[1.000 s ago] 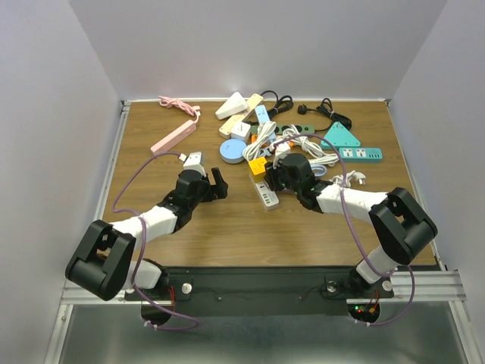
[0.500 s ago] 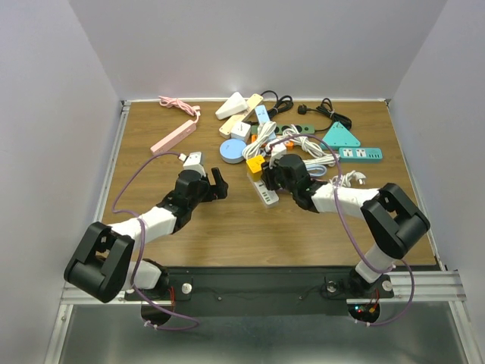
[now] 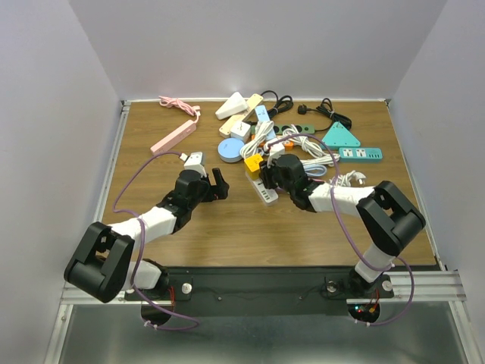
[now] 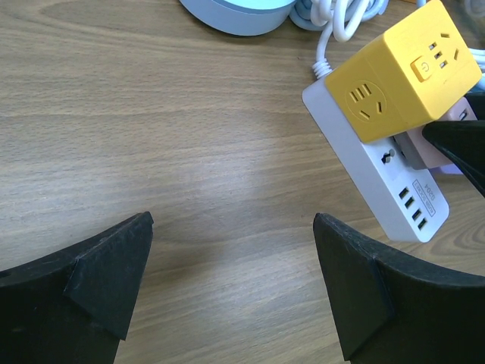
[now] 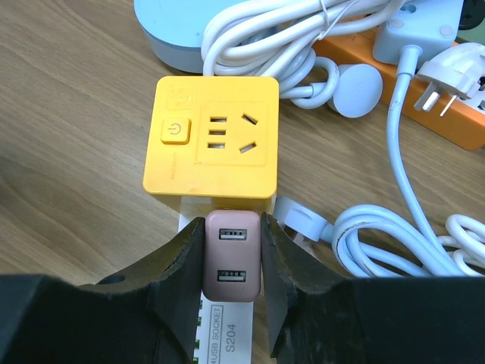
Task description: Insert the plug
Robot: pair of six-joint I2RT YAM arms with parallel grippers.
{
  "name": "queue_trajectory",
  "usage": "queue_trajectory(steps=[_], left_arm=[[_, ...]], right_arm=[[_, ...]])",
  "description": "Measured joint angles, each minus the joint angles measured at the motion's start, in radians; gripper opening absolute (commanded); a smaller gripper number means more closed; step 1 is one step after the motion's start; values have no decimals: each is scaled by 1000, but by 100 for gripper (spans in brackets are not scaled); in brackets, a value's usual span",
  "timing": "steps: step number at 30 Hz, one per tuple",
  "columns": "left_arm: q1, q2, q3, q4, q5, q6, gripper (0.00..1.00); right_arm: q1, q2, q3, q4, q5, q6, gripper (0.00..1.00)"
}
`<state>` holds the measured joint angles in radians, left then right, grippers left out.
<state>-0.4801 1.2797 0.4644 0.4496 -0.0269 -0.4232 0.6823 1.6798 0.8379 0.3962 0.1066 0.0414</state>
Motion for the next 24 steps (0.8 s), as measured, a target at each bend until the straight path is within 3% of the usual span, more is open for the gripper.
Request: queue_trajectory(steps=[24], left_arm=[[1, -64, -12, -10, 37, 14, 99]], right_arm=[[0, 20, -6, 8, -5, 84, 0]])
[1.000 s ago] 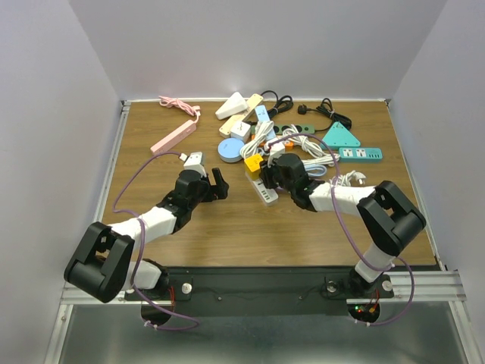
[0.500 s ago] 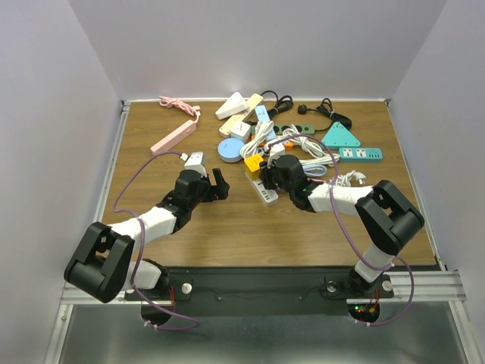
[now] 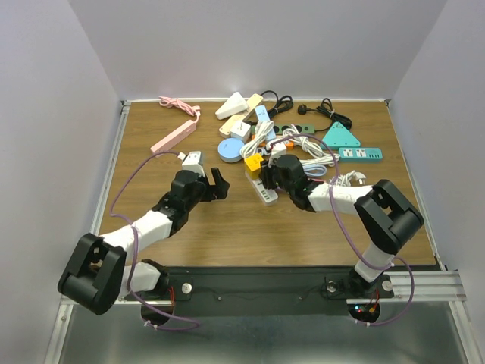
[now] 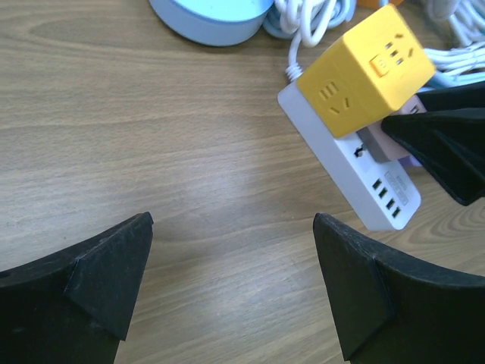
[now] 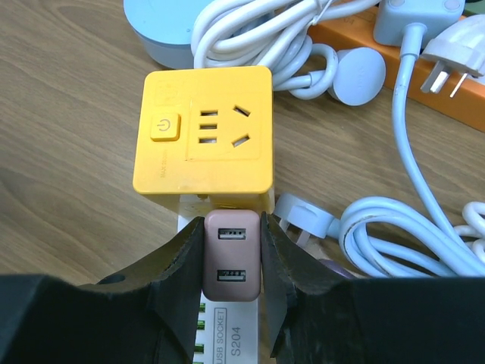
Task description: Insert the plug
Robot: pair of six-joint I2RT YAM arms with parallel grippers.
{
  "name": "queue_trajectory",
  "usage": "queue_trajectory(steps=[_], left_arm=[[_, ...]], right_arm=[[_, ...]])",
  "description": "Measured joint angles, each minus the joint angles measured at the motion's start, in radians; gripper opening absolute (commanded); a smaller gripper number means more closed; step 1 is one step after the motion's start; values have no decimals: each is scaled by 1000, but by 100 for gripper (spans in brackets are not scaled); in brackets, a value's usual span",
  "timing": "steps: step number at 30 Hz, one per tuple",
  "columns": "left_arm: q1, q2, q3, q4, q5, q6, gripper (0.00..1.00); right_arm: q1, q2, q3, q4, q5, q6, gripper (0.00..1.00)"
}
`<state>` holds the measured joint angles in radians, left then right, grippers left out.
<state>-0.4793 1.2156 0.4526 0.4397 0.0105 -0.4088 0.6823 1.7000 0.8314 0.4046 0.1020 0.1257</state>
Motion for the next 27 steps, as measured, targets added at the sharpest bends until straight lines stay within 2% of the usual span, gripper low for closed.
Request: queue_trajectory(steps=[8, 20, 27], left_arm=[[3, -160, 55, -138, -42, -1, 99], [4, -317, 122, -304, -87, -5, 99], [4, -364, 122, -363, -105, -9, 99]], right_arm=[[32, -19, 55, -140, 2, 19, 0], [242, 22, 155, -254, -13, 89, 0], [307, 106, 262, -271, -36, 104, 0]])
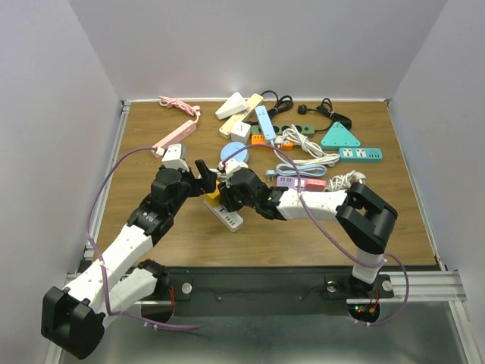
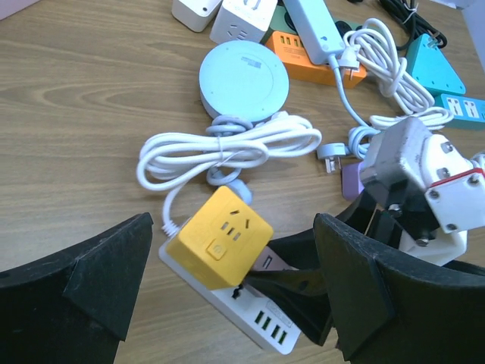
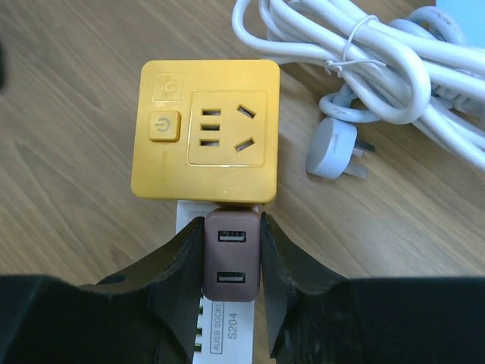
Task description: Insert the plug
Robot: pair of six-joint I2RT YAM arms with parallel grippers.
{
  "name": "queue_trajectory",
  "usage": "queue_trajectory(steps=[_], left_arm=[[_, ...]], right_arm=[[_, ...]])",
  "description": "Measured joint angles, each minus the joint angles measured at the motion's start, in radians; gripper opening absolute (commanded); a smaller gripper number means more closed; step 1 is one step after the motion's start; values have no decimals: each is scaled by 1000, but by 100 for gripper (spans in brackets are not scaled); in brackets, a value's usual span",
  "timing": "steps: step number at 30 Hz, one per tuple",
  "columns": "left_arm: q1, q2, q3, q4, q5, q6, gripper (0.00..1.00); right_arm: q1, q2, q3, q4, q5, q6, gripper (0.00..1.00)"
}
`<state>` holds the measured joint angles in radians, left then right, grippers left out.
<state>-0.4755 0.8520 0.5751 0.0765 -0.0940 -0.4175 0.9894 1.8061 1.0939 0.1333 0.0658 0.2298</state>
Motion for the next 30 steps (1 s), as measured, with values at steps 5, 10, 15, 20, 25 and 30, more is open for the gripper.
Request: queue_trajectory(steps=[5, 10, 15, 20, 25, 30], left_arm=[[0, -12, 10, -31, -23, 0, 99], [2, -16, 16, -58, -55, 0, 99], [25, -24, 17, -73, -114, -3, 99], [32, -34, 17, -84, -137, -6, 99], [33, -33, 17, -87, -134, -11, 99], [37, -28, 22, -104, -131, -12, 99]], right_arm=[[19, 61, 68, 12, -37, 3, 0], [20, 134, 155, 25, -71, 3, 0], [19, 211, 240, 56, -94, 1, 0], [20, 235, 270, 61, -102, -9, 22], [21, 223, 251, 65, -91, -13, 55], [29, 146, 164, 51, -53, -22, 77]])
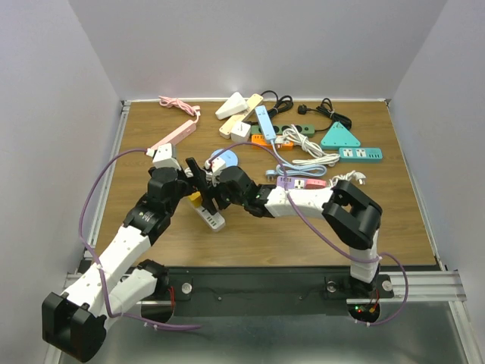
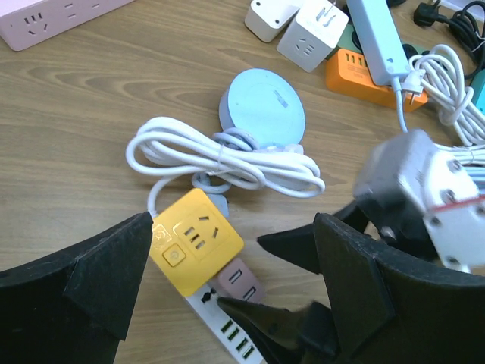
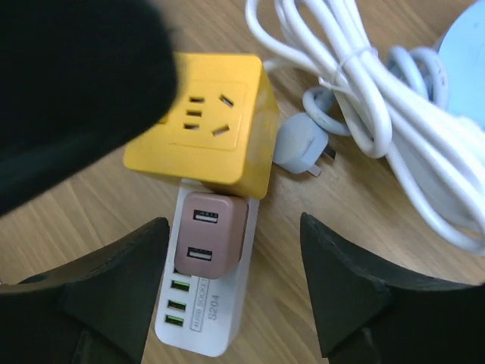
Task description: Insert the plug
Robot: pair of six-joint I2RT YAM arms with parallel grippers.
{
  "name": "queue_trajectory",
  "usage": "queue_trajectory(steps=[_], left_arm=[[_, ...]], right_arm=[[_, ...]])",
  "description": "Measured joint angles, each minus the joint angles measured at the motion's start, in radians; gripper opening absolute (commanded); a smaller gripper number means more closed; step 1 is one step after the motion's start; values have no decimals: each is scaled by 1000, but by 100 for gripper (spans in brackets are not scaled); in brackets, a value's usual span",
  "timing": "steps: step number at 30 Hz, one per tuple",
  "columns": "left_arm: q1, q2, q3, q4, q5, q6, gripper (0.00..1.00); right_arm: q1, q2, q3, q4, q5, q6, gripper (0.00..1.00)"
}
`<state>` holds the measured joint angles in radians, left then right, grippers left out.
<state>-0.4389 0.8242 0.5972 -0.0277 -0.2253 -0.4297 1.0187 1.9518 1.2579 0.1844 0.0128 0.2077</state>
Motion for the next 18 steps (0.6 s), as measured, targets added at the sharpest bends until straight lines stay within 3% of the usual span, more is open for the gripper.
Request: queue_trajectory(steps=[6, 13, 18], left_arm=[[6, 26, 35, 11, -9, -2, 99], [9, 102, 55, 85, -13, 36, 99], [9, 278, 106, 135, 6, 89, 99]], right_arm=[[4, -120, -56, -3, 41, -14, 90], [-1, -233, -116, 13, 97, -25, 93], [-43, -360, -241, 15, 156, -23, 96]])
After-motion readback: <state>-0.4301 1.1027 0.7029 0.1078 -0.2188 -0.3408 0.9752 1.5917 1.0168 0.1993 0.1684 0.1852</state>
